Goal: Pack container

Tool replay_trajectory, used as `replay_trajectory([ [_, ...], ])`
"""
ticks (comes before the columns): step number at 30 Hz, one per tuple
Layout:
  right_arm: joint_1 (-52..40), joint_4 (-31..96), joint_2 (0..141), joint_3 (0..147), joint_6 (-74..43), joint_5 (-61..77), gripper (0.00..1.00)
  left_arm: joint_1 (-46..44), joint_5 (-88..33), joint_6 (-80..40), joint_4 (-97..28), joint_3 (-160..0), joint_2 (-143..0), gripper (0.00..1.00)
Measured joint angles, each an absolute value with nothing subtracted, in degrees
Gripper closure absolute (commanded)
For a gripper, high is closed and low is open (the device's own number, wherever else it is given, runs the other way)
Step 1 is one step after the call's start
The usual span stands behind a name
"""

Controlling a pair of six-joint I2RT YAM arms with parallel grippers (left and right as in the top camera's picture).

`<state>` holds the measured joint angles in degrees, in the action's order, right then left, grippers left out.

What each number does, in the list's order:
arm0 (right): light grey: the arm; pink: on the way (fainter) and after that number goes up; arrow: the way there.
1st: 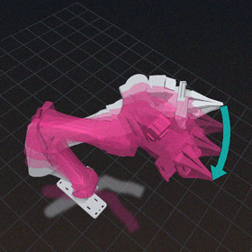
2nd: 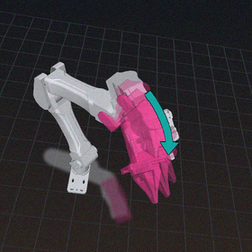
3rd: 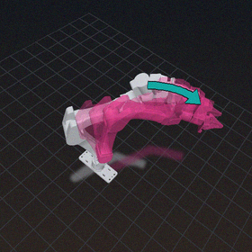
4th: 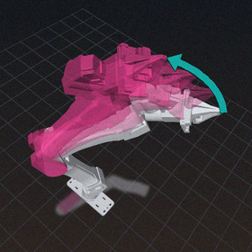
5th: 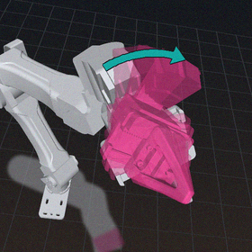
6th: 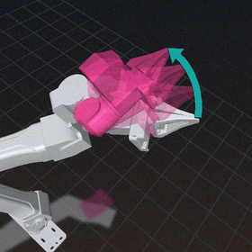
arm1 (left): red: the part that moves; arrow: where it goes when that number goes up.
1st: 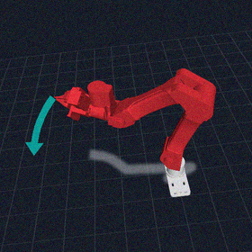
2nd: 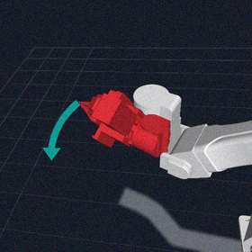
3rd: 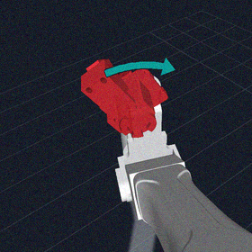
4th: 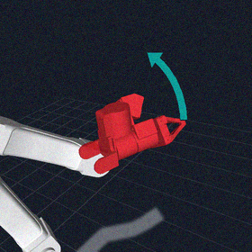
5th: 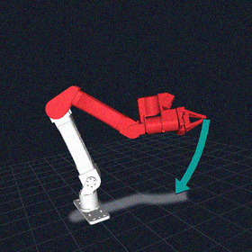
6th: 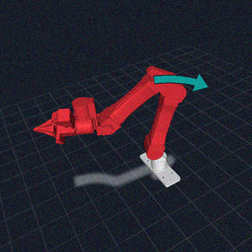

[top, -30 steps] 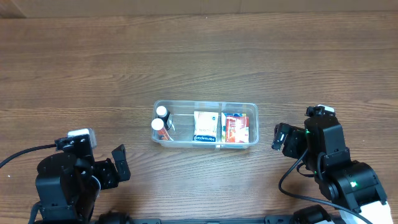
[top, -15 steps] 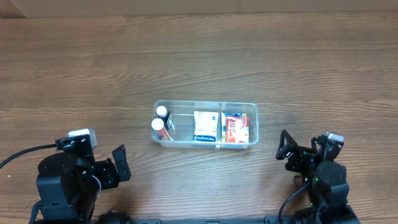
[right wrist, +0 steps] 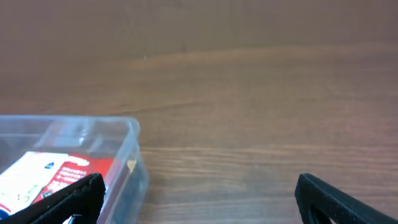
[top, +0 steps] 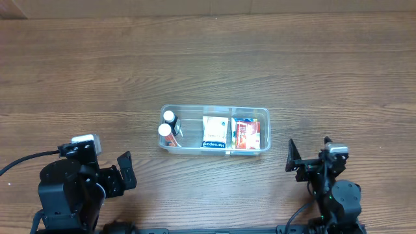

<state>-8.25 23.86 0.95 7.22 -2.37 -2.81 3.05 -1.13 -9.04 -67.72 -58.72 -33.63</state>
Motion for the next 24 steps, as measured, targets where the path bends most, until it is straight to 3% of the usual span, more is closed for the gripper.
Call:
replay_trajectory([
  [24,-8.3,23.7,0.8,7.2,0.0,-1.3,0.0,3.0,-1.1,-9.1,-67.7,-58.7,-33.6,0.0],
])
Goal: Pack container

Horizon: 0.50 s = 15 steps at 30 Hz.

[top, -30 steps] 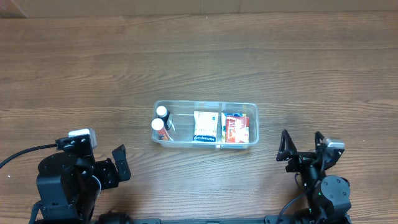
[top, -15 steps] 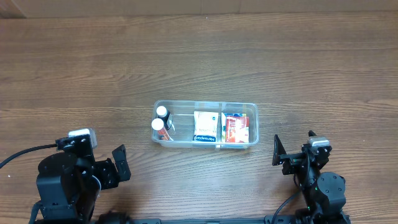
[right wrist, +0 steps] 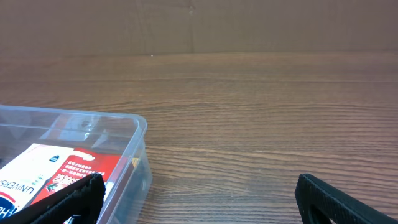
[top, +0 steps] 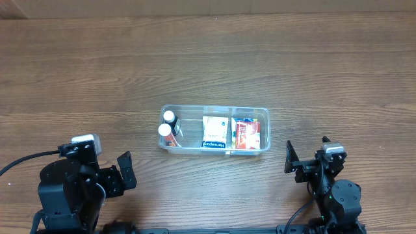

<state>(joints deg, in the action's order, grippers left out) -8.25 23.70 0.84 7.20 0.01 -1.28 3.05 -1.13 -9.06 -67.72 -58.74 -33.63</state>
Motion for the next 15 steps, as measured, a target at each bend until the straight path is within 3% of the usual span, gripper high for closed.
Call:
replay_trajectory([
  [9,-8.3,23.6,0.8,7.2,0.0,-1.3,0.0,3.0,0.3,-8.6,-65.8,-55.5,-29.1,0.0],
  [12,-8.3,23.6,0.8,7.2,0.0,-1.3,0.0,0.4,2.1,-8.4,-59.1,-45.1,-19.7,0.0],
  [15,-8.3,23.6,0.8,7.2,0.0,-1.3,0.0,-2.4,3.3,-8.4,-44.6,-32.4,-11.3,0.0],
])
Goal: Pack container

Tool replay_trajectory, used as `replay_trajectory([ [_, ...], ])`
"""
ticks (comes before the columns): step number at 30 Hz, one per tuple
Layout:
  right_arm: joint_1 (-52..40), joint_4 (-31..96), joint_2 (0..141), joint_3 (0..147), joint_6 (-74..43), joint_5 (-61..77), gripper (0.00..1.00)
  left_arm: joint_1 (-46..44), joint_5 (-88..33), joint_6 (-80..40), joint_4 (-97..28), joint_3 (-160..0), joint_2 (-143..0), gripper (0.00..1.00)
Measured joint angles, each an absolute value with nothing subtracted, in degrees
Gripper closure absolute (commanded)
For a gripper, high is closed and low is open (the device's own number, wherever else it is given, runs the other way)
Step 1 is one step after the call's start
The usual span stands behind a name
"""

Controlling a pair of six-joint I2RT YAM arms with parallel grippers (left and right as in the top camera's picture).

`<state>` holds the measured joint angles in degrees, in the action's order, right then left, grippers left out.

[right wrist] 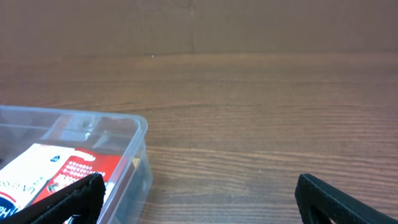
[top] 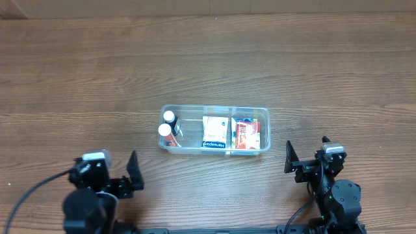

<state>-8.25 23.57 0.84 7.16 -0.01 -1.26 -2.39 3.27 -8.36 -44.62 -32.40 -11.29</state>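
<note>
A clear plastic container lies mid-table with three compartments. Two small white-capped bottles fill the left one, a white packet the middle, a red-and-white packet the right. In the right wrist view the container's corner and the red packet show at lower left. My right gripper stands open and empty, right of and nearer than the container. My left gripper sits near the front edge, left of and below the container, open and holding nothing.
Bare wooden tabletop surrounds the container on all sides. A wall or board rises behind the table's far edge. Both arm bases sit at the front edge.
My left arm has moved nearer to the front edge and a little to the right. The right arm, the container and its contents are unchanged.
Both grippers stood open and empty at the front, with the container filled as it is now. The right gripper then shifted slightly, its view taking in more of the container. Now the left arm sits further back toward the front edge.
</note>
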Motion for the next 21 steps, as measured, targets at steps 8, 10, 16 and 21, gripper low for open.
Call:
replay_trajectory([
  [8,-8.3,23.6,0.8,7.2,0.0,-1.2,0.0,-2.8,4.6,-9.1,-10.8,-6.5,-3.3,0.0],
  [10,-8.3,23.6,0.8,7.2,0.0,-1.3,0.0,-2.8,4.6,-10.8,-5.4,-2.3,-3.0,0.0],
  [16,-8.2,23.6,0.8,7.2,0.0,-1.2,0.0,-2.8,4.6,-13.1,-4.3,-0.7,-2.9,0.0],
  [21,-8.3,23.6,0.8,7.2,0.0,-1.2,0.0,-2.8,4.6,-13.4,-4.3,-0.7,-2.9,0.0],
])
